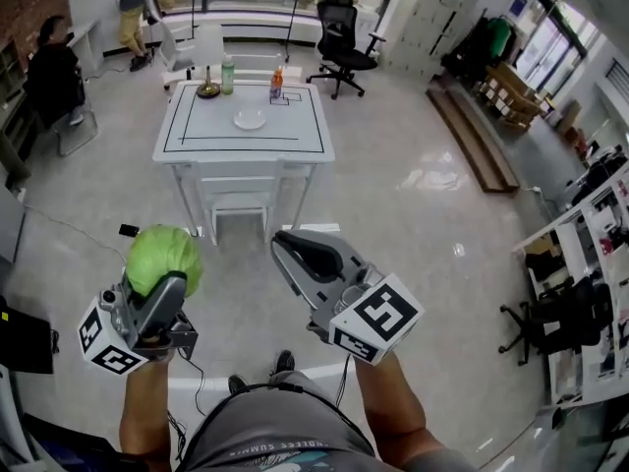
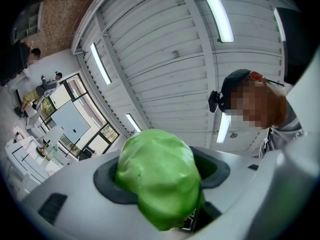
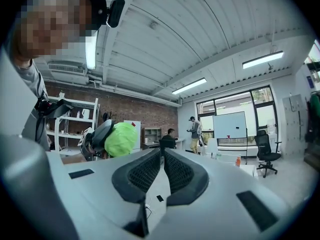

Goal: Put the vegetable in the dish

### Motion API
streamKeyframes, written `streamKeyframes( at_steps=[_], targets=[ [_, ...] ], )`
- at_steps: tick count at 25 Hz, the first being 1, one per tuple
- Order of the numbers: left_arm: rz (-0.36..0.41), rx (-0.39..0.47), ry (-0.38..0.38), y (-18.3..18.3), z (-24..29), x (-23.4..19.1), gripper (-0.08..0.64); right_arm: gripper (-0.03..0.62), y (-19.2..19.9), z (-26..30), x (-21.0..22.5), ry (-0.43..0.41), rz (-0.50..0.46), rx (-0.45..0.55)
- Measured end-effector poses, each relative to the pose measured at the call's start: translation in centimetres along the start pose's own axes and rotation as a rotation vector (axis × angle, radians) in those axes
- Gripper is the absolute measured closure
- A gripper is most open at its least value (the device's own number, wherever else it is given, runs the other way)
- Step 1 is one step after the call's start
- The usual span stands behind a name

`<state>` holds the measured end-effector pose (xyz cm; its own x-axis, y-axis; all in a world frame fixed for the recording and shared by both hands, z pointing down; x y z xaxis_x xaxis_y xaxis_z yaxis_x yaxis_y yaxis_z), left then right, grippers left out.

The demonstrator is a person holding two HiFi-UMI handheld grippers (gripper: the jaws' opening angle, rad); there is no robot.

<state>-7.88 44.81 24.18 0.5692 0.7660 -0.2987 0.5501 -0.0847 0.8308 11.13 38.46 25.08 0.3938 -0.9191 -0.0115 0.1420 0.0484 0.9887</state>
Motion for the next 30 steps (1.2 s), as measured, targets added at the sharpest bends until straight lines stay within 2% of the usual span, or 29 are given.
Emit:
streamKeyframes(
  at_steps=[2,11,20,26,30],
  targets=[
    [-0.009,0.004,-0.01,0.5,1.0,-0.6,0.25,0.584,0.0,0.1,1.4,-0.013,0.0,0.0],
    [0.043,0.008,-0.047,2.2,6.9,-2.3,0.25,0.584,-0.3,0.0,8.1,-0.077,-0.017,0.009],
    [0.038,-0.022,-0.108,3.3,8.0,-5.0,0.25,0.583,0.7,2.5,11.6,-0.119,0.018,0.003],
    [0.012,-0.005,-0.085,2.3,7.9,-9.3,0.25,0.584,0.4,6.0,12.8,-0.098,0.009,-0.026],
    [0.0,-0.005,-0.041,0.0,8.5,-12.1,0.25,0.584,-1.7,8.8,13.3,-0.068,-0.013,-0.021]
  ],
)
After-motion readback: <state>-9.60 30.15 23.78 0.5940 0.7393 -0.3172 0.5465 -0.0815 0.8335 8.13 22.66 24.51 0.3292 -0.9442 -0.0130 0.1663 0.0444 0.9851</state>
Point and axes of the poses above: the fingertips, and each gripper's own axes: z forward along the fingers, x to its right, y out of its underside, the point moved 5 cm from there along -z, backward along the fingers, and after that the axes turned 6 degrees about -x, right-handed, at the moved point
